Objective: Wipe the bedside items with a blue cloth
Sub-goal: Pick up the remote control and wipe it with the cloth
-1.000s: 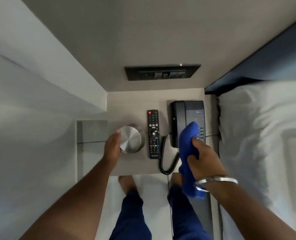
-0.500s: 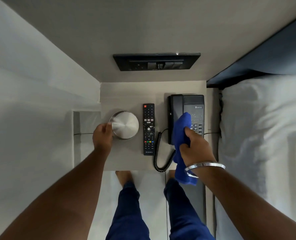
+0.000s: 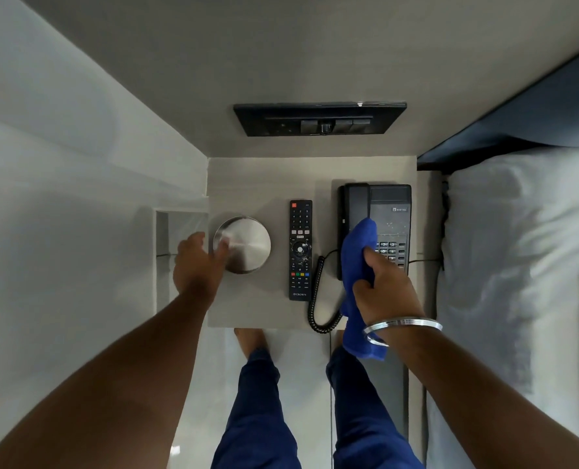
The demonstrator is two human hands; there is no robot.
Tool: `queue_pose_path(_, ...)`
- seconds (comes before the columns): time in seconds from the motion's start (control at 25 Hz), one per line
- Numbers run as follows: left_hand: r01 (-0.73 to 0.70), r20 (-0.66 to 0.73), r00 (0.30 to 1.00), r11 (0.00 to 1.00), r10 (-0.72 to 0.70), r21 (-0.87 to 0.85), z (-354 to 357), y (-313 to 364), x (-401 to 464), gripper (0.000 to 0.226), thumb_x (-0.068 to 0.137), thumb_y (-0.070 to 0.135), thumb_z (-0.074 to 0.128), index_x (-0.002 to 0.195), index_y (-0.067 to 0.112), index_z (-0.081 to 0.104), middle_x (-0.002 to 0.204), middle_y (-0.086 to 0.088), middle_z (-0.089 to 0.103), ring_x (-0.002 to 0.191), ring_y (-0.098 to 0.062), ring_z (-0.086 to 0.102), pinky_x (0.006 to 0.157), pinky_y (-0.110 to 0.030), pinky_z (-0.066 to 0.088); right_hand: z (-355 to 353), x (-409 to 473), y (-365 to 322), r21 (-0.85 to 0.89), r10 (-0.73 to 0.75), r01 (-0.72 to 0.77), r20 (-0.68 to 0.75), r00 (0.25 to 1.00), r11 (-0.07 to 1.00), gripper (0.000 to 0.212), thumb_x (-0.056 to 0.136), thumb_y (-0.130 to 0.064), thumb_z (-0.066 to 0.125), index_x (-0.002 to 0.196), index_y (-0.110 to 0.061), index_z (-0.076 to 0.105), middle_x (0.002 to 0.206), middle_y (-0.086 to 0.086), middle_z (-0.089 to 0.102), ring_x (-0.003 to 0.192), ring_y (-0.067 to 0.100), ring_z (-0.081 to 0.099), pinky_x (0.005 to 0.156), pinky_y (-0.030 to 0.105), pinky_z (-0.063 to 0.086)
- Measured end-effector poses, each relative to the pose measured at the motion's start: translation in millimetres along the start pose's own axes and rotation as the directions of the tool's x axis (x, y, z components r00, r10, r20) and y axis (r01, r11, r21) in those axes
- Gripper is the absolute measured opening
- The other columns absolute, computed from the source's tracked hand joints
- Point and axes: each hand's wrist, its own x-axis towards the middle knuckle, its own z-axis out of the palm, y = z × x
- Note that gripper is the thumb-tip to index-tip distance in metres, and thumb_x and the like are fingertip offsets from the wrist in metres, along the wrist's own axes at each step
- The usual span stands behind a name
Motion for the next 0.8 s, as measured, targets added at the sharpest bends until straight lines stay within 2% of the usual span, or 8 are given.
queue_pose_path(0.08, -0.294, -0.102, 0.943, 0.935, 0.318, 0.199, 4.6, 40.7, 3.5, 0.041, 0.092, 0.049, 0.057, 0.117, 0.017, 0.061, 0.108, -0.009, 0.068, 0.096, -0.025, 0.063, 0.082, -0.043, 0.054, 0.0, -0.2, -0.4, 0.004, -0.012, 0.012, -0.010, 1.000, 1.000, 0.026, 0.083, -0.001, 0.045, 0.105, -0.013, 0.050, 0.083, 0.005, 0.053, 0.066, 0.017, 0.052, 0.058, 0.025, 0.038)
queue_pose_path(0.16, -0.477, 0.042, 0.872, 0.827, 0.488, 0.299, 23.7, 99.2, 8.1, 0.041, 0.090, 0.052, 0.058, 0.105, 0.014, 0.063, 0.094, -0.007, 0.069, 0.083, -0.025, 0.063, 0.075, -0.039, 0.052, -0.3, 1.3, 1.5, -0.003, -0.016, 0.016, -0.017, 1.000, 1.000, 0.027, 0.083, -0.001, 0.045, 0.107, -0.012, 0.050, 0.086, 0.006, 0.053, 0.074, 0.023, 0.053, 0.064, 0.030, 0.039)
queue_pose_path(0.24, -0.363, 0.220, 0.928, 0.865, 0.302, 0.346, 47.5, 150.5, 13.8, 0.052, 0.082, 0.066, 0.062, 0.092, 0.014, 0.061, 0.082, -0.004, 0.064, 0.075, -0.025, 0.062, 0.067, -0.034, 0.049, -2.6, 1.5, 5.8, -0.008, -0.010, 0.010, -0.017, 1.000, 1.000, 0.028, 0.083, -0.002, 0.045, 0.109, -0.014, 0.050, 0.087, 0.005, 0.053, 0.074, 0.021, 0.052, 0.061, 0.026, 0.039)
queue_pose_path(0.36, -0.125, 0.402, 0.916, 0.936, -0.019, 0.330, 76.7, 168.4, 23.1, 0.057, 0.074, 0.061, 0.075, 0.104, 0.013, 0.067, 0.100, -0.008, 0.071, 0.094, -0.029, 0.068, 0.071, -0.033, 0.047, -12.2, -3.3, 18.0, 0.012, 0.013, -0.013, -0.007, 1.000, 1.000, 0.030, 0.084, -0.002, 0.046, 0.111, -0.016, 0.049, 0.087, 0.004, 0.054, 0.074, 0.021, 0.054, 0.060, 0.026, 0.041)
queue_pose_path(0.48, 0.004, 0.344, 0.937, 0.990, -0.054, 0.144, 85.5, 155.2, 17.4, 0.055, 0.074, 0.047, 0.078, 0.112, 0.011, 0.064, 0.113, -0.013, 0.072, 0.104, -0.033, 0.068, 0.080, -0.034, 0.051, -27.9, -11.1, 32.5, 0.027, 0.050, -0.049, -0.032, 0.998, 0.998, 0.035, 0.083, -0.002, 0.045, 0.113, -0.018, 0.049, 0.086, 0.005, 0.057, 0.075, 0.022, 0.057, 0.063, 0.028, 0.043)
queue_pose_path(0.64, -0.083, 0.287, 0.948, 0.978, 0.137, -0.193, 59.0, 156.0, -0.9, 0.042, 0.085, 0.039, 0.071, 0.111, 0.012, 0.053, 0.101, -0.009, 0.071, 0.090, -0.030, 0.067, 0.078, -0.037, 0.054, -45.3, -34.5, 17.4, 0.115, 0.064, -0.052, -0.105, 0.992, 0.992, 0.039, 0.080, 0.002, 0.044, 0.114, -0.016, 0.053, 0.088, 0.010, 0.060, 0.074, 0.025, 0.057, 0.059, 0.023, 0.044)
queue_pose_path(0.72, -0.092, 0.292, 0.930, 0.910, 0.224, -0.405, 21.8, 168.6, -13.3, 0.026, 0.085, 0.033, 0.074, 0.101, 0.019, 0.060, 0.088, 0.000, 0.071, 0.076, -0.017, 0.069, 0.071, -0.030, 0.053, -58.8, -51.7, -7.6, 0.143, 0.023, -0.002, -0.142, 0.990, 0.990, 0.036, 0.078, 0.004, 0.043, 0.108, -0.013, 0.054, 0.086, 0.016, 0.061, 0.077, 0.035, 0.059, 0.068, 0.036, 0.049)
queue_pose_path(0.8, 0.072, 0.334, 0.915, 0.720, 0.228, -0.690, -29.1, 188.8, -34.0, 0.011, 0.088, 0.019, 0.073, 0.097, 0.019, 0.067, 0.078, -0.001, 0.072, 0.065, -0.012, 0.072, 0.061, -0.027, 0.054, -75.4, -76.2, -42.2, 0.112, -0.059, 0.081, -0.190, 0.980, 0.990, 0.033, 0.077, 0.004, 0.044, 0.105, -0.011, 0.055, 0.080, 0.015, 0.059, 0.073, 0.034, 0.056, 0.069, 0.039, 0.049)
